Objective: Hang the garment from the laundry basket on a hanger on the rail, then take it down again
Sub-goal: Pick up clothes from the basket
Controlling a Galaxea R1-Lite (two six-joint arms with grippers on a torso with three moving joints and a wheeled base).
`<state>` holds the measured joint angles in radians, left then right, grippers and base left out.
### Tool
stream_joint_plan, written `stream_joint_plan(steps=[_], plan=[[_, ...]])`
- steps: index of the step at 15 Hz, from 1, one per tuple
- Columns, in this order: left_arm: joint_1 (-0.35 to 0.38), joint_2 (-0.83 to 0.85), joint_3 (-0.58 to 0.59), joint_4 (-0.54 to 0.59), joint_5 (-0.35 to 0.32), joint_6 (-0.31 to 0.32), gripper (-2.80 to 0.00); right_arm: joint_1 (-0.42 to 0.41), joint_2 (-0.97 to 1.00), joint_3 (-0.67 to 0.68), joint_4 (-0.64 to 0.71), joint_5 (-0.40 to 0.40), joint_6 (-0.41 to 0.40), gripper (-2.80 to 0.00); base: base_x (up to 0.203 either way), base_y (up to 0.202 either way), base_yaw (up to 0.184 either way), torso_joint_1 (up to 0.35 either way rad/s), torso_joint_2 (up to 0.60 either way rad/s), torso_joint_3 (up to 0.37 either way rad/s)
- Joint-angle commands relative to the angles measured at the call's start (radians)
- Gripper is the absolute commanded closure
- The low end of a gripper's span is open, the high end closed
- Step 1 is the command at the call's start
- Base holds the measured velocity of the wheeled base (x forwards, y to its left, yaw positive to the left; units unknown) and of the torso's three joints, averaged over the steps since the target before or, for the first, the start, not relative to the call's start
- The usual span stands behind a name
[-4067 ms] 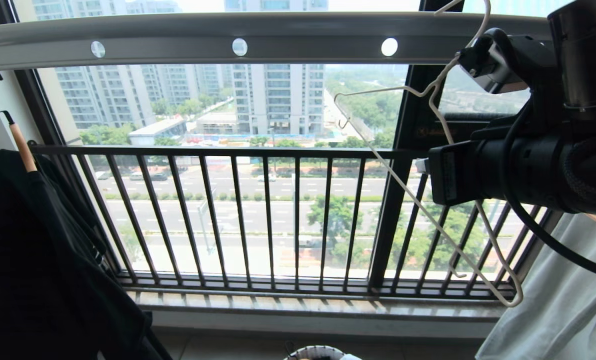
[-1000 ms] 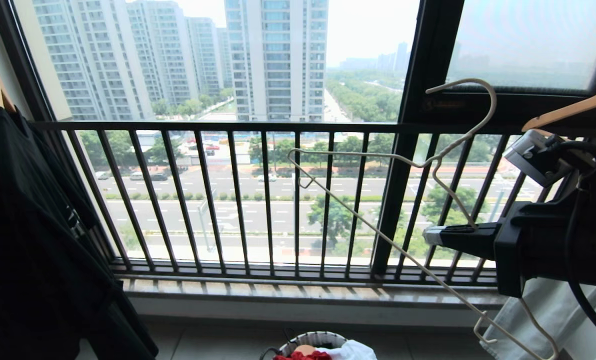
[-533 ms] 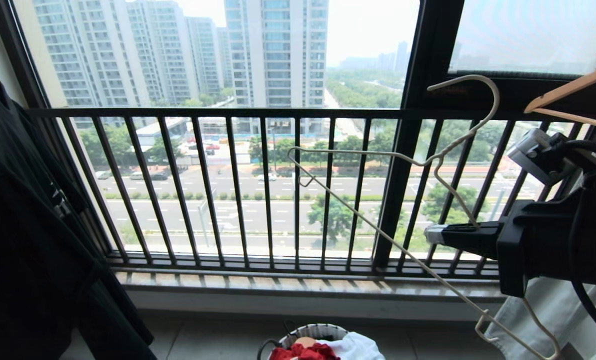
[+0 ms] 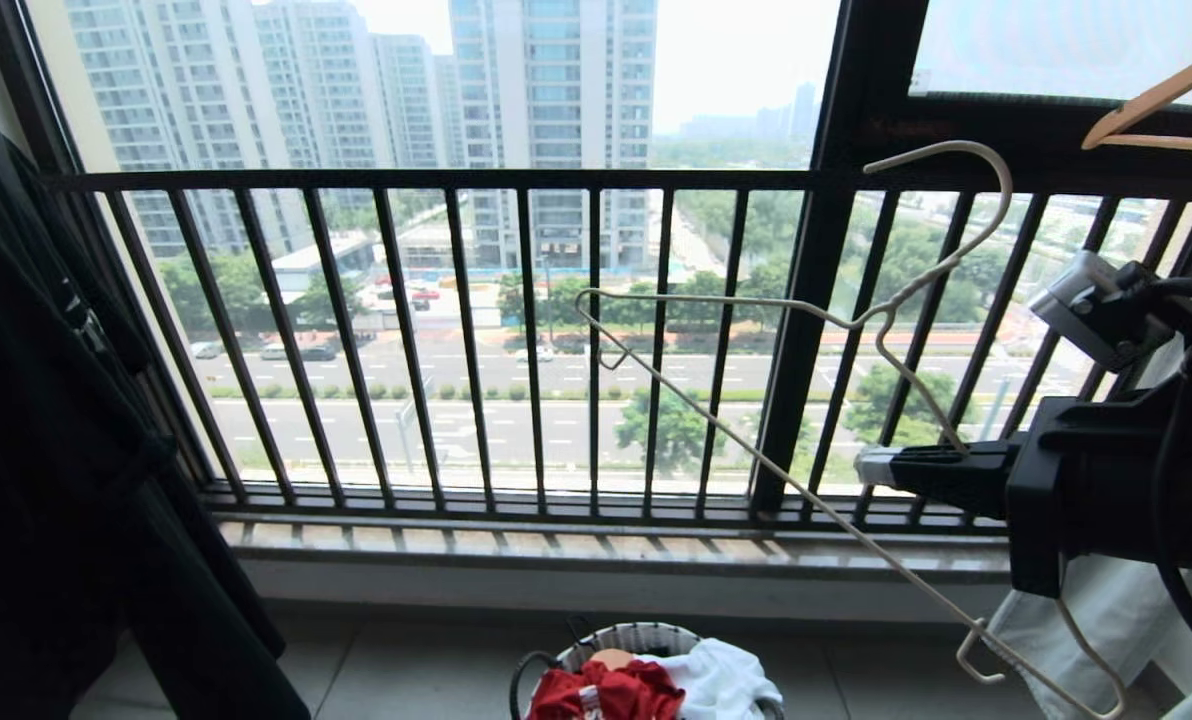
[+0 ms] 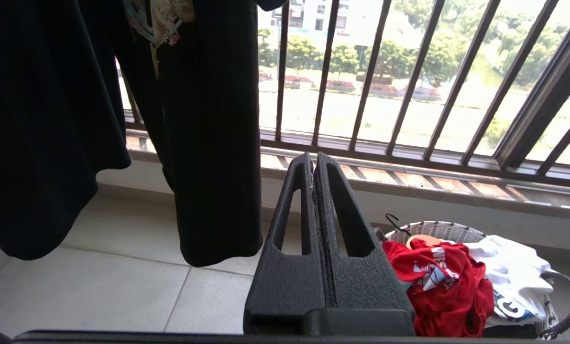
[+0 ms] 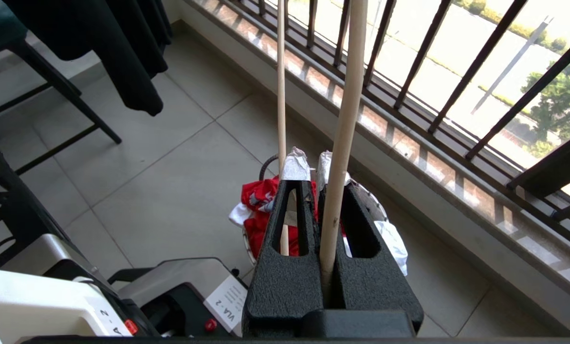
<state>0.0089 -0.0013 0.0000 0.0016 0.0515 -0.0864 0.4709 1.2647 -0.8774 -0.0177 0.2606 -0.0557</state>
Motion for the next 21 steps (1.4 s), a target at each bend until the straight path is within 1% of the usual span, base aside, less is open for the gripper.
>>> stream_joint_plan(steps=[1,10,18,19,21], plan=[[0.000,0.001,0.000,0.000,0.001,-0.001,0.00,0.000,-0.008,0.000,-0.001,0.002,-0.001,0.00,0.000,0.000,0.000,-0.193,0.51,0.303],[0.000,0.001,0.000,0.000,0.001,-0.001,0.00,0.002,-0.008,0.000,-0.001,0.002,-0.004,0.00,0.000,0.000,0.000,-0.169,0.49,0.311],[0.000,0.001,0.000,0.000,0.001,-0.001,0.00,0.000,-0.010,0.006,-0.001,0.002,-0.018,0.00,0.000,0.000,0.000,-0.096,0.45,0.348],[0.000,0.001,0.000,0.000,0.001,-0.001,0.00,0.001,-0.010,0.006,-0.001,0.002,-0.018,0.00,0.000,0.000,0.000,0.006,0.29,0.241],[0.000,0.001,0.000,0.000,0.001,-0.001,0.00,0.001,-0.011,0.006,-0.001,0.002,-0.018,0.00,0.000,0.000,0.000,0.003,0.02,-0.001]])
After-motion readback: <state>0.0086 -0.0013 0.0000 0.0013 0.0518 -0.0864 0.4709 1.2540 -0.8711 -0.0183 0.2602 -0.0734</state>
